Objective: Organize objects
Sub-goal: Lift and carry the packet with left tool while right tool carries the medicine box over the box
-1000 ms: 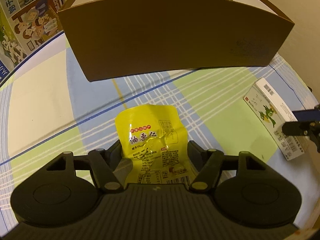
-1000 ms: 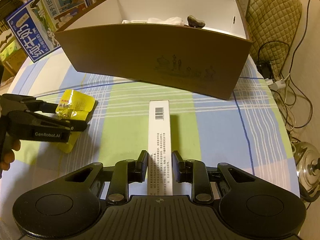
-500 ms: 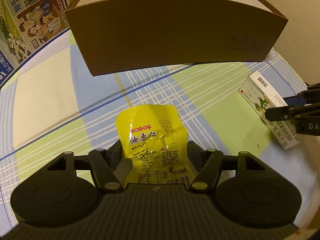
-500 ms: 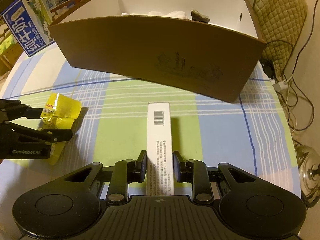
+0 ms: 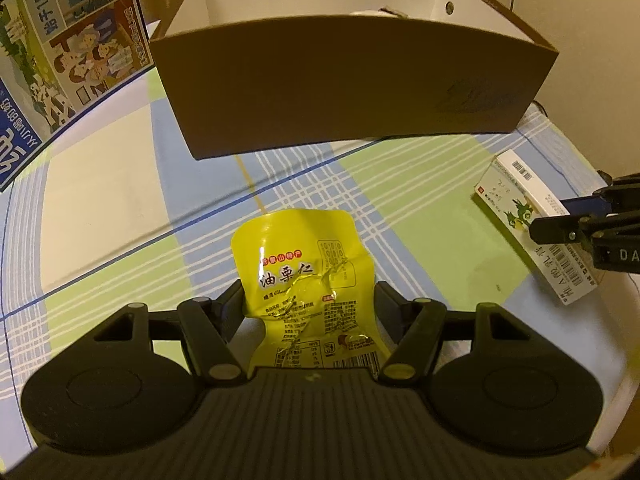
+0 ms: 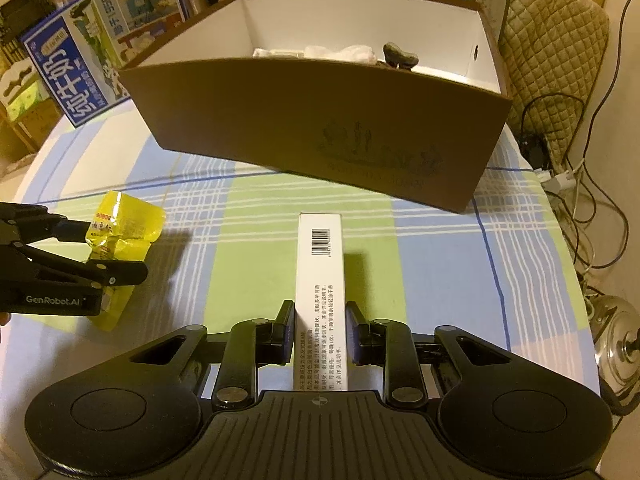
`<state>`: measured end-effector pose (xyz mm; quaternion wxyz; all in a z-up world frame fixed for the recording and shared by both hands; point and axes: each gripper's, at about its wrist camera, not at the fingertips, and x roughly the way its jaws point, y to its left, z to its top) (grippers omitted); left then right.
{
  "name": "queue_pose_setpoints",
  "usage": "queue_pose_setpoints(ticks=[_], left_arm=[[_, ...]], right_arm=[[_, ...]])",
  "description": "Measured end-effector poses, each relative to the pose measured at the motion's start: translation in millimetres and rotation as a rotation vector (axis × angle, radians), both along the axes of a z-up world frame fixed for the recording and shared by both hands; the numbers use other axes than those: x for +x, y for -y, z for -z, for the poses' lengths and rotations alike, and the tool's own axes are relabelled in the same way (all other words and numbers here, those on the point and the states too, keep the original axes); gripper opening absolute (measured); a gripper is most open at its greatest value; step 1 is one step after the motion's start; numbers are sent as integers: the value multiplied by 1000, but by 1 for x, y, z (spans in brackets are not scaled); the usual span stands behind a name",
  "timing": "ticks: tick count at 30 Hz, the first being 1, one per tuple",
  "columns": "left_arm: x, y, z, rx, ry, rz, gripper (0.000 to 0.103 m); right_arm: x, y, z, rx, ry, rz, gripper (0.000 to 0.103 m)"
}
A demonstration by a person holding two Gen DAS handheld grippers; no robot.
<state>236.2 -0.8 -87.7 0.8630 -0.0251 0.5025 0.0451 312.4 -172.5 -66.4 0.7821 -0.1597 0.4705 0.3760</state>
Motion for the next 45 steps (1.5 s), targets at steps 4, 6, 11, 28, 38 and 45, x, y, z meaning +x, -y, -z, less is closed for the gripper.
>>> queue_pose_setpoints(ticks=[4, 6, 11, 28, 38, 45], left_arm=[[-5, 2, -7, 0, 19, 0, 64], [-7, 2, -10, 1, 27, -1, 64], [-14, 2, -21, 2, 50, -3, 64], [-22, 2, -59, 6, 153, -1, 64], [6, -11, -93, 32, 230, -3, 64], [36, -18, -115, 52, 280, -3, 64]], right_arm=[[-5, 1, -8, 17, 6, -8, 23], [-7, 1, -11, 25, 9, -11, 23], [-14, 1, -21, 47, 22, -23, 23], [-24, -4, -51, 127, 57, -70, 23], [-2, -19, -82, 197, 105, -91, 23], [27, -34, -106, 247, 147, -87, 23]])
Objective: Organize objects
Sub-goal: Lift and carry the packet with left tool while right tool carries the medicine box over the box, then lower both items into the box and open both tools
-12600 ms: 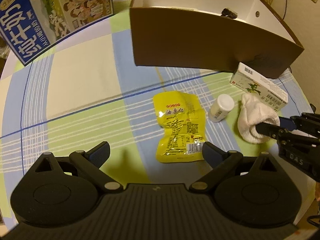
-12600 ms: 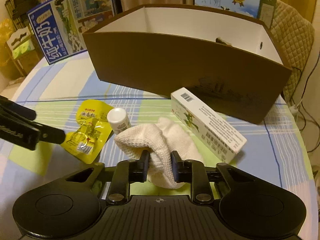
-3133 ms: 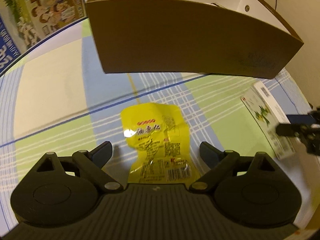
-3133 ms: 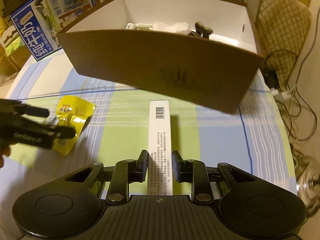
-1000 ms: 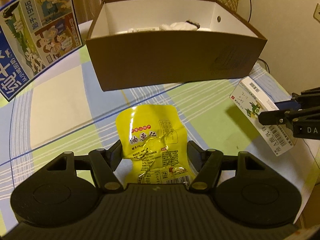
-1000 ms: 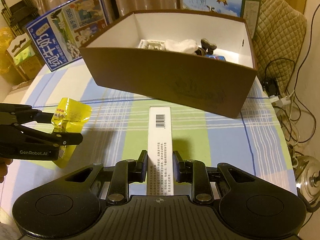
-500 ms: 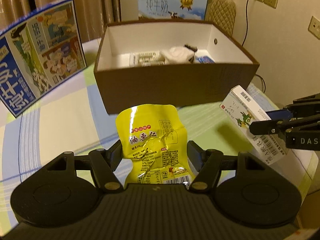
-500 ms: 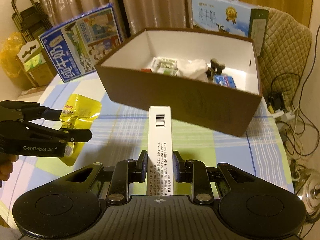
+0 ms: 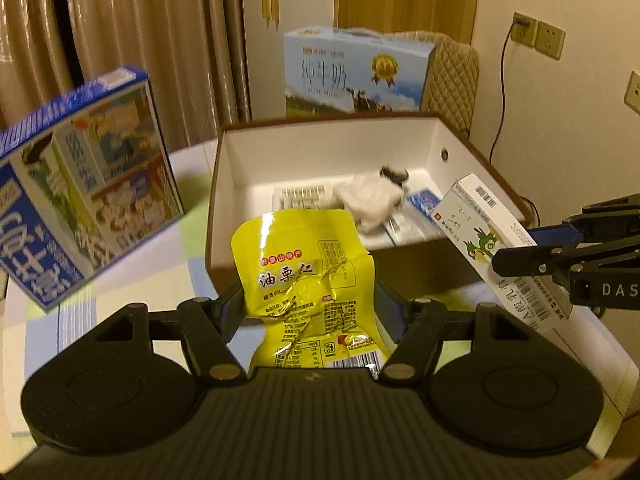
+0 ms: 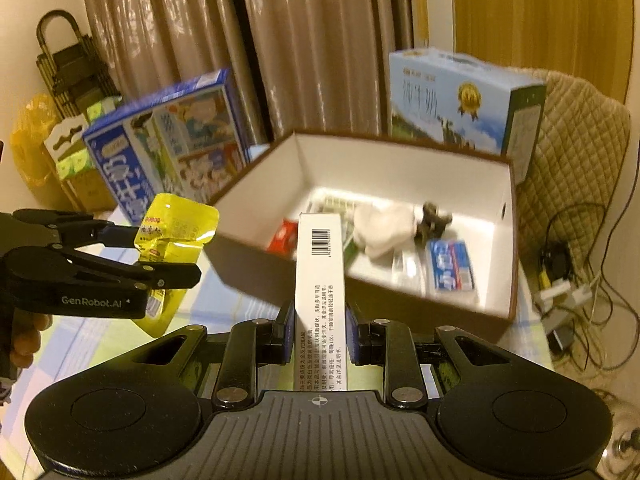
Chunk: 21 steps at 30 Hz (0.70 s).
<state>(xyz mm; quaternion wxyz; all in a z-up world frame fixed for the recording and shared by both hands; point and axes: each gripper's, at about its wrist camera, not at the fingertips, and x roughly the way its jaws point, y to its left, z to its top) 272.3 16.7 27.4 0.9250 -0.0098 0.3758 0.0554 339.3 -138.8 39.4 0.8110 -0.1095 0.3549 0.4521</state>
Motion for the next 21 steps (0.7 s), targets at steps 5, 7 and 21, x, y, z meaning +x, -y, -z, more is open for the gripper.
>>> queue_pose_setpoints(ticks=[5, 7, 21], left_arm=[[27, -6, -10, 9, 19, -1, 64], [39, -10, -11, 12, 21, -4, 64], [113, -32, 2, 24, -29, -9, 64]], right_arm=[[23, -12, -14, 29, 26, 7, 23], [32, -17, -18, 34, 37, 10, 23], [96, -42, -7, 22, 34, 71, 23]])
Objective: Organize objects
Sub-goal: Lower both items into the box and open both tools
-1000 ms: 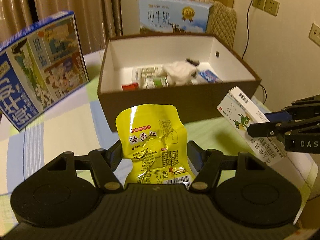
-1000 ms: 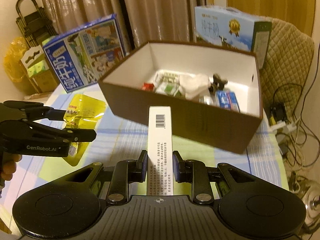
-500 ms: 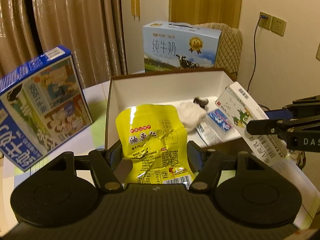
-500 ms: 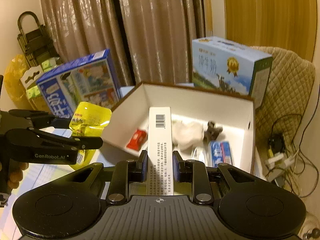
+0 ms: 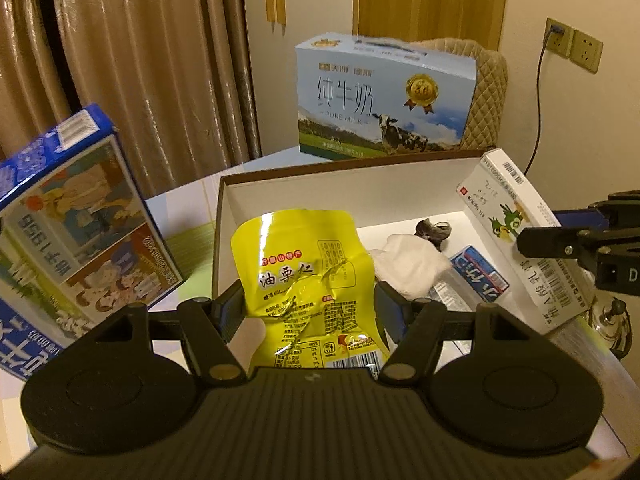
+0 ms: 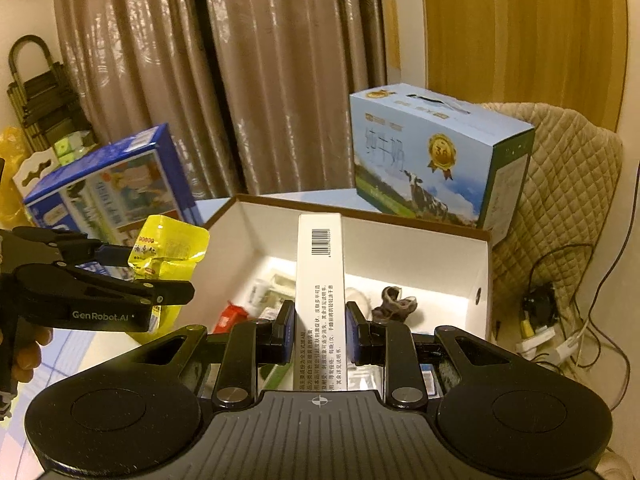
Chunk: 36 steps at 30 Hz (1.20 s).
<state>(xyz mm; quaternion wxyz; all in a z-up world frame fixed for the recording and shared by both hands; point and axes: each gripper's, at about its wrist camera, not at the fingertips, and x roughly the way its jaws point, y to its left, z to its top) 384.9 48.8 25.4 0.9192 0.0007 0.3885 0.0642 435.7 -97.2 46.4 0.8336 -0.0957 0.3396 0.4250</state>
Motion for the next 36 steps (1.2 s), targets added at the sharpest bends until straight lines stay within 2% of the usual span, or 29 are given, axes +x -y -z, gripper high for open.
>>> queue_pose_setpoints(ticks=[7, 20, 22, 26, 36], left_arm=[[24, -3, 23, 3, -68, 13, 64], [38, -6, 55, -9, -157, 24, 67], [39, -6, 57, -9, -158, 20, 67], [38, -6, 57, -12, -158, 29, 75], [35, -7, 55, -14, -163, 21, 79]], right_arm=[[17, -8, 20, -28, -35, 13, 23], [37, -8, 50, -51, -115, 49, 23], [39, -8, 54, -54, -128, 51, 23], [40, -9, 59, -54, -149, 55, 23], [38, -17, 65, -50, -175, 57, 23]])
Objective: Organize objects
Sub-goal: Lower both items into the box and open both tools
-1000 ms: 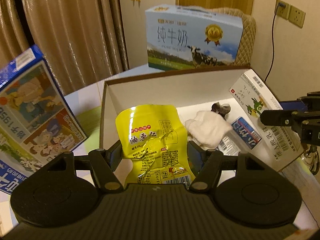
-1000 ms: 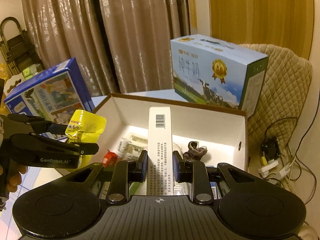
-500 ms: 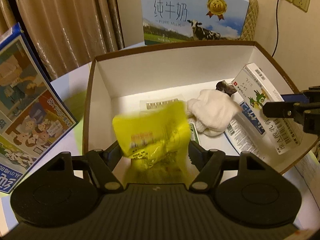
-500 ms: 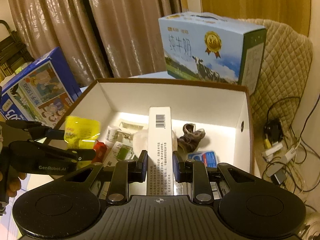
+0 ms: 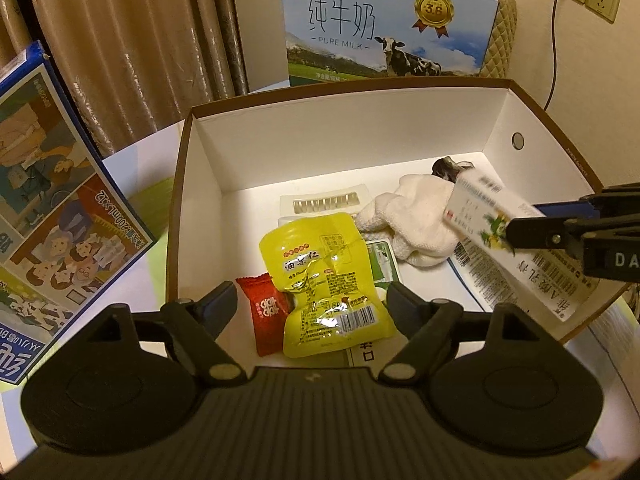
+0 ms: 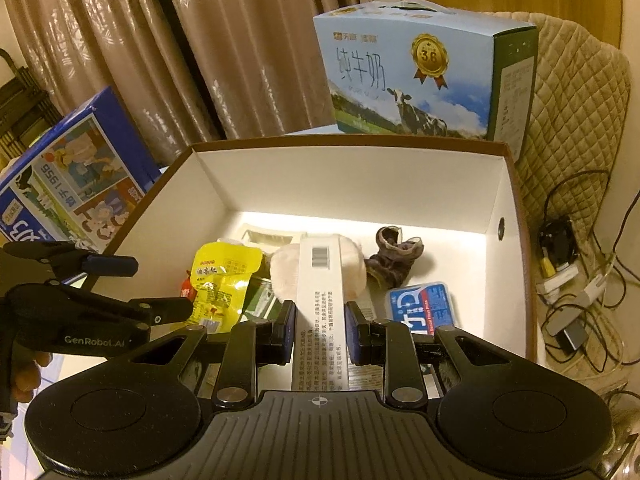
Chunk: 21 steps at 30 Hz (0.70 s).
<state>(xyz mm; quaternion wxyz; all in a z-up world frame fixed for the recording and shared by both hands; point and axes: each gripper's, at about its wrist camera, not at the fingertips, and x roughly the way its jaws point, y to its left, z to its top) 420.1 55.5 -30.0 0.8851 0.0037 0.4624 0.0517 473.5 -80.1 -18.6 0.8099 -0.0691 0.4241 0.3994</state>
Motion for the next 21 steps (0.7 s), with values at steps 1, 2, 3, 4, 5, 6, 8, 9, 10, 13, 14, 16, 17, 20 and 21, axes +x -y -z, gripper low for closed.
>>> queue_pose_setpoints(ticks=[1, 2, 3, 4, 5, 6, 8, 9, 10, 13, 14, 16, 17, 20, 21], left_arm=[[0, 0, 0, 0, 0, 0, 79], [0, 0, -1, 0, 1, 0, 79], [-1, 0, -1, 0, 1, -2, 79], [-1, 0, -2, 0, 2, -3, 79], [-2, 0, -3, -1, 4, -5, 79], [-2, 0, -4, -2, 6, -6, 79], [-3, 0, -5, 0, 10, -8, 80], [-3, -1, -6, -1, 10, -10, 82], [-3, -1, -6, -1, 11, -12, 83], [-4, -2, -9, -9, 12, -11, 85], [-5, -1, -10, -11, 11, -11, 86], [-7, -1, -11, -14, 14, -11, 87], [-8, -1, -12, -15, 16, -11, 88], [-11, -1, -16, -25, 21, -17, 89], [-12, -1, -17, -28, 21, -19, 89]], right_arm=[[0, -1, 0, 3, -1, 3, 23], [0, -3, 0, 4, 0, 4, 23], [0, -4, -1, 4, 4, 7, 23], [-1, -5, -1, 8, 12, 12, 23], [0, -5, -3, 18, 19, 18, 23], [0, -6, -4, 28, 22, 21, 23], [1, -8, -7, 54, 28, 21, 23], [2, -9, -7, 69, 22, 23, 23], [4, -10, -6, 80, 3, 25, 23], [6, -14, -3, 66, -22, 31, 23], [5, -15, -3, 56, -22, 24, 24], [2, -14, -3, 47, -25, 11, 24], [0, -13, -3, 44, -28, 9, 24], [-5, -9, -3, 30, -30, 7, 25], [-7, -7, -3, 25, -30, 7, 25]])
